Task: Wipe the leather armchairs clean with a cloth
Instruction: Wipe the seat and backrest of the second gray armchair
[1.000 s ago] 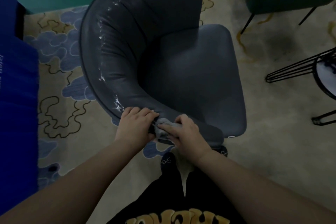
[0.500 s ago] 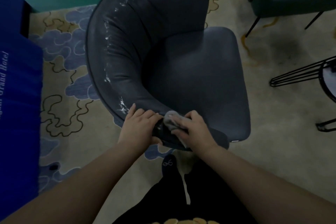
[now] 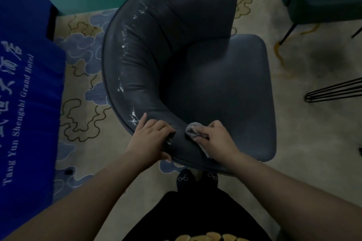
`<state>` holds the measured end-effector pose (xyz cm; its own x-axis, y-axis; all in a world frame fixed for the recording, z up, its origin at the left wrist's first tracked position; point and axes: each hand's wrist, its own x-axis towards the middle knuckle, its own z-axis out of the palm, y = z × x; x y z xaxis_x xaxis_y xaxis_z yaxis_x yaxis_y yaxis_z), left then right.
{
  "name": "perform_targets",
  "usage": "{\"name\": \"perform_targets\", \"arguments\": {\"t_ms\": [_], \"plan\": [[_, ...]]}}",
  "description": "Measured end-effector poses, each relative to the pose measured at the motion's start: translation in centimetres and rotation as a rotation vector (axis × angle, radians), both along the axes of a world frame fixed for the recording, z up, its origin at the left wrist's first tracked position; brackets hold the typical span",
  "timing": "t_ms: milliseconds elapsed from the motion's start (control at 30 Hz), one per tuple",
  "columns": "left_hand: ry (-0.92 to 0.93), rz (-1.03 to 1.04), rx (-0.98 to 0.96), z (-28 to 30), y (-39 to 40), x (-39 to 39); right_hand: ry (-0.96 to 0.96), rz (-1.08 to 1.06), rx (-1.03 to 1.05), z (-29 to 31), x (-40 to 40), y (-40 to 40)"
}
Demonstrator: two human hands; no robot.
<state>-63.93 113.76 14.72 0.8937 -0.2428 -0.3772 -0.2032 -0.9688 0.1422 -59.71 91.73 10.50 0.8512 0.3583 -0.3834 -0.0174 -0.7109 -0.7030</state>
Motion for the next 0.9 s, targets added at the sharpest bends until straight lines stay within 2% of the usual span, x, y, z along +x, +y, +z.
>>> {"name": "perform_targets", "arguments": {"t_ms": [133,267,367,533,700,800,900], "plan": [[-0.072,0.041,0.001,1.3,1.7,0.6,-0.051,0.002,0.048,0.9,0.0,-1.1],[0.002,0.071,0.097,2.4,5.3,1.6,-0.152,0.104,0.153,1.4,-2.5,2.5],[0.050,0.021,0.157,2.8,7.5,2.5,-0.235,0.219,0.066,0.6,-3.2,4.8],[0.009,-0.009,0.097,2.5,9.5,3.8,-0.146,-0.191,-0.035,-0.1,-1.2,5.6],[-0.116,0.048,-0.094,2.0,11.5,3.6,-0.244,-0.061,0.036,1.4,-4.1,7.8],[-0.155,0.106,-0.167,1.8,13.6,3.0,-0.276,-0.170,-0.032,1.5,-3.8,10.9],[-0.122,0.139,-0.194,1.6,15.5,2.8,-0.269,-0.160,-0.048,1.5,-2.3,13.1]]}}
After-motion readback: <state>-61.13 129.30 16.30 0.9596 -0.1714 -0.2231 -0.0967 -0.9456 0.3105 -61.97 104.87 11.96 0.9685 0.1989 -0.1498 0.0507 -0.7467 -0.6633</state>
